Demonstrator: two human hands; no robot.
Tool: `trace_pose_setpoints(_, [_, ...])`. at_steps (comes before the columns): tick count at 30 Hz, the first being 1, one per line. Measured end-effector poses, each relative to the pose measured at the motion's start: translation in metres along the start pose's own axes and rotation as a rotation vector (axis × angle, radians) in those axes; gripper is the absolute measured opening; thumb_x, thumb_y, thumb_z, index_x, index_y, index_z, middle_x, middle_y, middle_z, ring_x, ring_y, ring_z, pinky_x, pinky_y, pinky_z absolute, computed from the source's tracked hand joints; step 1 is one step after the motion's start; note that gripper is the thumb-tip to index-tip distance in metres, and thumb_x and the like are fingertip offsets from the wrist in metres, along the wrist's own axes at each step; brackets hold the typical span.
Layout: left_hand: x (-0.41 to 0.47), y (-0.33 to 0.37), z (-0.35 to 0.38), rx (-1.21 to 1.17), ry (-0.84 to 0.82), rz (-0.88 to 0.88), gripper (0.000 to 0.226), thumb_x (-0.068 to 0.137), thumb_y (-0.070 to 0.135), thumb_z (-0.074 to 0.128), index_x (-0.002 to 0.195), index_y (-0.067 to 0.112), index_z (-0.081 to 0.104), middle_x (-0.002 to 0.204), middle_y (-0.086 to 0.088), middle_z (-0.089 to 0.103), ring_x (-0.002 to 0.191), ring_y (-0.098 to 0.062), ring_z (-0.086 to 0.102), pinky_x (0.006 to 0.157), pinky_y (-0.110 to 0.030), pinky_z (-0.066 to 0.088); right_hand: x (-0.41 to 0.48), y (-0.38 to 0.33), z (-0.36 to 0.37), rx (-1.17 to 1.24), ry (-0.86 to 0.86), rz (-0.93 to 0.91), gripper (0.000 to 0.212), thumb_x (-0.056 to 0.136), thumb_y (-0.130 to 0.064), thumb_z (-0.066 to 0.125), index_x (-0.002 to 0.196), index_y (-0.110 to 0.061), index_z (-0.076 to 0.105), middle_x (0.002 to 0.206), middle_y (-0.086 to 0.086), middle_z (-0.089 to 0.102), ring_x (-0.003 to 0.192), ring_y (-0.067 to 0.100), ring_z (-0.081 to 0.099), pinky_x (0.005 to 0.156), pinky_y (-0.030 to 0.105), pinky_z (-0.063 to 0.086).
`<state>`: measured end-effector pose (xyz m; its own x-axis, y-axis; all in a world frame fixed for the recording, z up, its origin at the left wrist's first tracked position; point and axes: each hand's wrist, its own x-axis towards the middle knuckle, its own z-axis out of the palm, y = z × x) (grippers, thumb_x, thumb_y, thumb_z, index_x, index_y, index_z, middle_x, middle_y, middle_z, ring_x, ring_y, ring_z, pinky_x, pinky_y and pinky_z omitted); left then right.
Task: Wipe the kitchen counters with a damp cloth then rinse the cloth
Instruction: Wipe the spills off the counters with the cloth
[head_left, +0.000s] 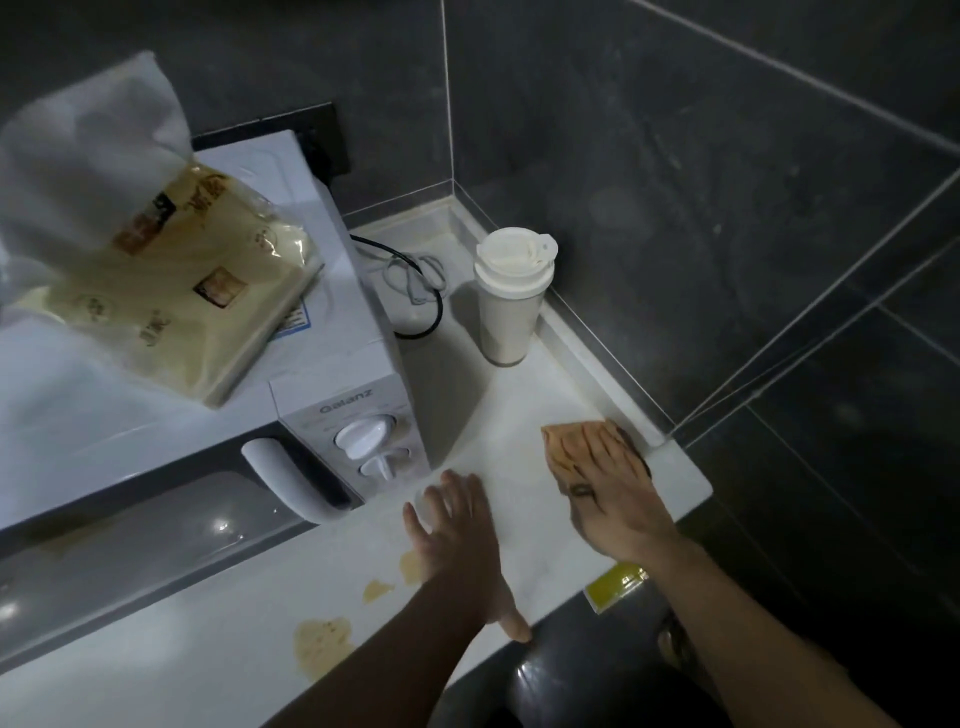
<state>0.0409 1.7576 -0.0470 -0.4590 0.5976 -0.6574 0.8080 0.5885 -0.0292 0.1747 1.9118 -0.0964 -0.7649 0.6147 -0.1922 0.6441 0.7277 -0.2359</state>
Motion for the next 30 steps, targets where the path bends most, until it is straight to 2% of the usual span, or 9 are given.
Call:
trace_pose_setpoints(2, [0.0,0.002,-0.001,-0.014,0.002,0.002,0.164,0.047,0.073,0.083,0.149,0.006,-0.027,0.157,-0.022,-0.028,0.145,-0.048,-0.019,0.115,-0.067,-0.005,0.024,-0.002,-0.003,-0.032,-0.031,-0.007,0.071,0.094,-0.037,0.026,0.154,-0.023,-0.009,0.162,0.001,-0.014,0.146,0.021,-0.021,0.115,0.033,-0.017])
trace_pose_setpoints(6, [0.001,0.001,0.0,-0.011,0.002,-0.011,0.164,0.047,0.073,0.083,0.149,0.009,-0.028,0.157,-0.021,-0.03,0.145,-0.047,-0.019,0.115,-0.067,-0.006,0.089,-0.031,-0.013,0.006,0.018,0.006,0.077,0.08,-0.043,0.018,0.155,-0.023,0.015,0.163,0.007,0.007,0.15,0.025,-0.003,0.121,0.037,-0.006])
trace_pose_setpoints(9, [0.001,-0.003,0.005,-0.032,0.02,0.003,0.162,0.046,0.074,0.082,0.15,0.014,-0.027,0.158,-0.018,-0.03,0.146,-0.045,-0.02,0.113,-0.068,-0.008,0.073,-0.033,-0.006,-0.012,0.042,0.024,0.074,0.084,-0.044,0.012,0.155,-0.023,0.011,0.163,0.004,0.003,0.15,0.023,-0.008,0.12,0.037,-0.01])
trace_pose_setpoints(12, [0.005,-0.007,0.009,-0.035,0.052,0.013,0.163,0.043,0.079,0.08,0.15,0.016,-0.026,0.158,-0.016,-0.03,0.146,-0.043,-0.02,0.112,-0.069,-0.009,-0.004,-0.022,0.012,-0.031,0.001,0.016,0.079,0.082,-0.049,0.005,0.155,-0.021,-0.007,0.162,0.003,-0.012,0.148,0.025,-0.017,0.121,0.044,-0.008])
trace_pose_setpoints(15, [0.005,-0.007,0.012,-0.04,0.082,0.015,0.163,0.04,0.08,0.079,0.152,0.016,-0.021,0.16,-0.015,-0.024,0.147,-0.043,-0.016,0.113,-0.07,-0.006,-0.062,-0.014,0.024,-0.08,-0.083,0.139,0.077,0.082,-0.05,0.0,0.153,-0.023,-0.015,0.161,0.002,-0.018,0.147,0.023,-0.023,0.12,0.043,-0.013])
trace_pose_setpoints(17, [0.004,-0.007,0.012,-0.042,0.096,0.018,0.163,0.039,0.079,0.08,0.152,0.015,-0.019,0.159,-0.017,-0.022,0.147,-0.044,-0.015,0.113,-0.07,-0.008,-0.058,-0.014,0.018,-0.043,-0.08,0.262,0.079,0.081,-0.05,-0.001,0.153,-0.02,-0.014,0.162,0.004,-0.016,0.147,0.023,-0.022,0.118,0.04,-0.018])
trace_pose_setpoints(21, [0.001,-0.005,0.007,0.012,0.072,0.016,0.162,0.045,0.079,0.079,0.15,0.01,-0.024,0.159,-0.023,-0.022,0.146,-0.048,-0.014,0.114,-0.067,-0.005,-0.031,-0.03,0.004,-0.01,0.012,0.449,0.079,0.09,-0.046,0.026,0.154,-0.014,-0.008,0.163,0.009,-0.005,0.149,0.026,-0.011,0.118,0.041,-0.016])
trace_pose_setpoints(26, [0.001,-0.008,0.007,0.024,0.049,0.028,0.163,0.045,0.079,0.078,0.15,0.008,-0.023,0.159,-0.024,-0.02,0.147,-0.048,-0.008,0.115,-0.067,0.001,-0.066,-0.078,0.014,0.036,0.029,0.493,0.077,0.091,-0.042,0.024,0.153,-0.011,-0.011,0.162,0.011,-0.009,0.149,0.026,-0.013,0.117,0.04,-0.017])
trace_pose_setpoints(30, [0.002,-0.011,0.008,0.044,0.071,0.039,0.163,0.043,0.085,0.074,0.151,0.009,-0.022,0.16,-0.022,-0.017,0.148,-0.046,-0.004,0.116,-0.066,0.005,-0.031,-0.048,0.009,0.06,0.055,0.717,0.081,0.096,-0.047,0.033,0.153,-0.01,-0.011,0.162,0.012,-0.009,0.148,0.029,-0.014,0.119,0.045,-0.012])
